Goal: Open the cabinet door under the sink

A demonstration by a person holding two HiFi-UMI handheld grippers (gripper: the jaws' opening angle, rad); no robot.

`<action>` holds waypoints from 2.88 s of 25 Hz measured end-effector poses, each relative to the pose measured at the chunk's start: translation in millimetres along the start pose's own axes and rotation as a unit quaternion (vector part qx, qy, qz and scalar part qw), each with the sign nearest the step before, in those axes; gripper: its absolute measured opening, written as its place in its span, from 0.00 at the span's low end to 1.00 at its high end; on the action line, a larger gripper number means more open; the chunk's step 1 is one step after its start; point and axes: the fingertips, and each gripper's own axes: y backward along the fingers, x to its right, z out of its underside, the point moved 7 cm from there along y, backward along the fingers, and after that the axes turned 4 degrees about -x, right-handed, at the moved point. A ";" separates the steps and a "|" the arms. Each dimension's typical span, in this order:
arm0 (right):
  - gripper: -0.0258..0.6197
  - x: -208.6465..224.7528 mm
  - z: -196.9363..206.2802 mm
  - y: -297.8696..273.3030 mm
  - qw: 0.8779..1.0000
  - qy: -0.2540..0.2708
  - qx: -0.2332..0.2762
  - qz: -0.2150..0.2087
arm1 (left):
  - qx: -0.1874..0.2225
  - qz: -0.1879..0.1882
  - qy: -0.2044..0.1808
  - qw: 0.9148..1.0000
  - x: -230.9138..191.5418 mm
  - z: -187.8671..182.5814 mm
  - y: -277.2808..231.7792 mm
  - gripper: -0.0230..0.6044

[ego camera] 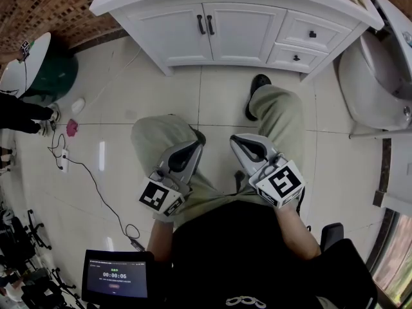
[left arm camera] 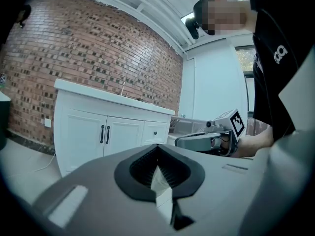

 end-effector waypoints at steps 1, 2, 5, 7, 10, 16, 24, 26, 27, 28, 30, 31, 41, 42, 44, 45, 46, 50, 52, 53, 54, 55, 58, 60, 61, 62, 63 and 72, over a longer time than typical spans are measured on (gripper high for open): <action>0.03 5.3 -2.4 -5.3 1.000 0.001 0.001 -0.001 | -0.002 0.001 0.001 1.000 -5.7 -1.0 -4.2 0.06; 0.03 10.8 -4.4 -10.2 1.000 0.002 0.001 -0.002 | -0.005 0.003 0.000 1.000 -10.9 -2.2 -8.7 0.06; 0.03 27.3 -9.5 -21.8 1.000 0.003 0.000 -0.003 | -0.013 0.005 -0.006 1.000 -24.8 -7.6 -23.0 0.06; 0.03 36.3 -14.7 -28.3 1.000 0.006 0.001 -0.004 | -0.013 0.005 -0.010 1.000 -34.8 -12.6 -30.6 0.06; 0.03 48.4 -25.3 -36.2 1.000 0.016 0.004 -0.005 | -0.016 0.004 -0.018 1.000 -50.4 -19.0 -39.5 0.06; 0.03 73.6 -50.0 -31.6 0.999 0.019 0.021 0.022 | -0.034 -0.004 -0.034 0.999 -83.0 -26.5 -63.8 0.06; 0.03 84.4 -73.8 -12.5 0.998 0.047 0.026 0.033 | -0.047 -0.005 -0.058 0.997 -128.3 -32.1 -122.3 0.06; 0.03 85.2 -79.7 -8.5 0.997 0.055 0.030 0.038 | -0.050 -0.007 -0.064 0.997 -137.6 -34.5 -136.9 0.06; 0.03 85.0 -81.7 -5.9 0.997 0.059 0.028 0.041 | -0.052 -0.009 -0.066 0.996 -142.3 -35.6 -143.0 0.06; 0.03 84.5 -83.3 -2.9 0.997 0.062 0.026 0.042 | -0.054 -0.012 -0.066 0.996 -146.8 -36.6 -148.4 0.06; 0.03 84.2 -85.1 3.5 0.997 0.069 0.020 0.041 | -0.056 -0.020 -0.066 0.996 -155.6 -37.6 -158.0 0.06; 0.03 85.0 -85.2 6.8 0.996 0.072 0.017 0.041 | -0.057 -0.024 -0.065 0.996 -160.4 -37.3 -162.7 0.06; 0.03 115.2 -67.7 48.6 0.992 0.090 -0.029 0.078 | -0.052 -0.115 -0.038 0.991 -232.1 -33.9 -209.6 0.06; 0.03 119.0 -65.5 52.9 0.992 0.092 -0.035 0.082 | -0.046 -0.114 -0.041 0.992 -234.3 -37.6 -215.1 0.06; 0.03 125.8 -64.1 59.8 0.991 0.096 -0.043 0.088 | -0.042 -0.111 -0.053 0.991 -238.8 -41.5 -225.4 0.06; 0.03 128.6 -65.1 62.4 0.990 0.099 -0.045 0.089 | -0.045 -0.111 -0.059 0.991 -242.0 -41.5 -230.3 0.06; 0.03 130.9 -66.9 64.5 0.989 0.105 -0.046 0.090 | -0.049 -0.112 -0.063 0.990 -246.2 -40.4 -235.1 0.06; 0.03 136.4 -72.6 69.8 0.984 0.142 -0.068 0.084 | -0.060 -0.138 -0.068 0.986 -268.1 -32.5 -248.8 0.07; 0.03 136.7 -67.8 75.3 0.978 0.158 -0.110 0.082 | -0.060 -0.142 -0.068 0.986 -272.5 -28.7 -254.9 0.13; 0.03 136.9 -64.7 77.6 0.975 0.162 -0.128 0.082 | -0.059 -0.141 -0.070 0.986 -272.8 -27.1 -258.5 0.13; 0.03 137.1 -61.8 78.9 0.973 0.162 -0.139 0.083 | -0.057 -0.139 -0.072 0.986 -273.0 -25.3 -262.3 0.13; 0.03 137.4 -58.9 79.6 0.973 0.160 -0.145 0.083 | -0.055 -0.137 -0.071 0.987 -273.7 -23.0 -266.2 0.13; 0.03 137.8 -51.2 80.2 0.971 0.159 -0.162 0.080 | -0.043 -0.144 -0.045 0.988 -282.7 -16.3 -275.2 0.13; 0.03 138.1 -48.2 81.5 0.969 0.160 -0.171 0.080 | -0.034 -0.159 -0.025 0.986 -289.5 -15.1 -278.8 0.14; 0.03 138.5 -46.8 82.3 0.969 0.159 -0.173 0.081 | -0.034 -0.166 -0.021 0.985 -292.0 -14.5 -280.7 0.14; 0.03 139.2 -45.5 83.2 0.969 0.156 -0.174 0.082 | -0.035 -0.172 -0.021 0.984 -294.1 -13.6 -282.9 0.14; 0.03 140.1 -44.3 84.0 0.969 0.154 -0.175 0.084 | -0.038 -0.177 -0.023 0.983 -296.3 -12.8 -285.3 0.15; 0.03 142.3 -37.0 92.6 0.967 0.138 -0.188 0.098 | -0.050 -0.191 -0.025 0.980 -304.9 -8.6 -304.2 0.22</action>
